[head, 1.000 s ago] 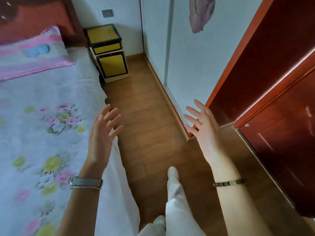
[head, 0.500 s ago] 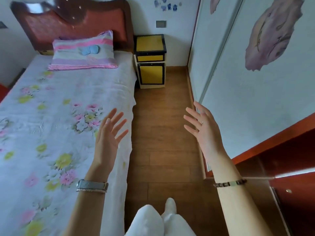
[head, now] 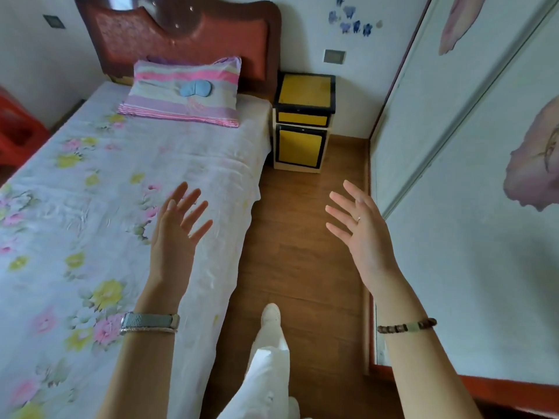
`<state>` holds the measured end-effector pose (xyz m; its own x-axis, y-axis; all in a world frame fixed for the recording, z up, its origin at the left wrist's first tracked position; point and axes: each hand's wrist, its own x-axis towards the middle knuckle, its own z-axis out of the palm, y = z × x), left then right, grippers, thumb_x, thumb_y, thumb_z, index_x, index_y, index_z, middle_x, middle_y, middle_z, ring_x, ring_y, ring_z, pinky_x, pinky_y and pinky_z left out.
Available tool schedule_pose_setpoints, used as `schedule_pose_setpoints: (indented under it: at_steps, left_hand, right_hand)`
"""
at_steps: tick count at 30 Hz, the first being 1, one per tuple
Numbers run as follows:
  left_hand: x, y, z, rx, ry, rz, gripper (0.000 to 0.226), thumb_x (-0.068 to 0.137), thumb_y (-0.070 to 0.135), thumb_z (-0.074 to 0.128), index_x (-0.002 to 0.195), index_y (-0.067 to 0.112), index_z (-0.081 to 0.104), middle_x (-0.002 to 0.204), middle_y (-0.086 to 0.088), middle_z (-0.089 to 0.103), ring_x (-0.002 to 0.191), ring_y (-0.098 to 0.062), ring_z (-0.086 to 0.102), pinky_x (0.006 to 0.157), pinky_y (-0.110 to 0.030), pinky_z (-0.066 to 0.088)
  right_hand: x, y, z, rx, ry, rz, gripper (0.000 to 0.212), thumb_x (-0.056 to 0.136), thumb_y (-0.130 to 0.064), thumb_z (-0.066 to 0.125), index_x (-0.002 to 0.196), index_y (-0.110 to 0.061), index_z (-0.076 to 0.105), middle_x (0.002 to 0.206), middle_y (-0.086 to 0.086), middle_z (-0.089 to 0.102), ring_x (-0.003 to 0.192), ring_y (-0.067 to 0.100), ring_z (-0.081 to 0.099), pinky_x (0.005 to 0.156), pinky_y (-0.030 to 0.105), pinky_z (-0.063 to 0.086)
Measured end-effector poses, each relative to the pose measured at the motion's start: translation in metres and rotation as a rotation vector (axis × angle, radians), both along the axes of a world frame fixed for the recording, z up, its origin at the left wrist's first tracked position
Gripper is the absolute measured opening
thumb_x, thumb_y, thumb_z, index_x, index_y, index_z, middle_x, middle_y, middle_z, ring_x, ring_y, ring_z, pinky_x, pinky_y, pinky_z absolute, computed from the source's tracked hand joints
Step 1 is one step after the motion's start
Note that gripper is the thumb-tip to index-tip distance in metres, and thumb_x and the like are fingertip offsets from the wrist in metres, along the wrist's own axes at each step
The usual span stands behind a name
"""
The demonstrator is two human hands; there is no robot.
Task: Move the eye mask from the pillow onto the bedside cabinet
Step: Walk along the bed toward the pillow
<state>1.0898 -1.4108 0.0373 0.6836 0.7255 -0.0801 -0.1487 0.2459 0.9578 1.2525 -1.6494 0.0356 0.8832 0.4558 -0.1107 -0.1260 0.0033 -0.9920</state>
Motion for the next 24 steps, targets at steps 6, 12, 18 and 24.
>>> schedule_pose_setpoints:
  at_steps: [6, 12, 18, 24]
  left_hand:
    - [0.081, 0.059, -0.003, 0.002, 0.012, 0.023, 0.054, 0.085, 0.056, 0.048, 0.135, 0.034, 0.052, 0.143, 0.002, 0.057, 0.126, -0.017, 0.060, 0.106, -0.045, 0.046]
    - [0.150, 0.117, 0.000, 0.039, 0.047, 0.011, 0.062, 0.085, 0.055, 0.048, 0.141, 0.029, 0.047, 0.144, 0.003, 0.055, 0.128, -0.018, 0.058, 0.108, -0.048, 0.044]
    - [0.204, 0.152, 0.001, 0.021, 0.061, 0.016, 0.054, 0.084, 0.053, 0.050, 0.135, 0.035, 0.051, 0.143, 0.004, 0.057, 0.127, -0.016, 0.059, 0.107, -0.047, 0.045]
    - [0.270, 0.175, -0.007, 0.018, 0.081, 0.042, 0.060, 0.085, 0.053, 0.048, 0.141, 0.030, 0.047, 0.144, 0.003, 0.055, 0.128, -0.018, 0.057, 0.107, -0.045, 0.046]
  right_hand:
    - [0.080, 0.061, 0.007, 0.004, -0.003, 0.017, 0.051, 0.091, -0.057, 0.040, 0.138, -0.039, 0.050, 0.141, -0.007, 0.059, 0.123, 0.011, 0.063, 0.103, 0.039, 0.051]
    - [0.153, 0.120, 0.013, 0.013, 0.003, 0.019, 0.048, 0.092, -0.058, 0.040, 0.136, -0.042, 0.051, 0.136, -0.011, 0.062, 0.121, 0.008, 0.064, 0.101, 0.036, 0.052]
    - [0.214, 0.157, 0.008, 0.001, 0.019, 0.027, 0.050, 0.092, -0.057, 0.040, 0.138, -0.040, 0.050, 0.137, -0.011, 0.062, 0.122, 0.008, 0.063, 0.099, 0.034, 0.053]
    - [0.285, 0.190, -0.002, -0.014, 0.022, 0.060, 0.048, 0.093, -0.055, 0.039, 0.137, -0.041, 0.050, 0.133, -0.014, 0.063, 0.121, 0.007, 0.064, 0.100, 0.034, 0.053]
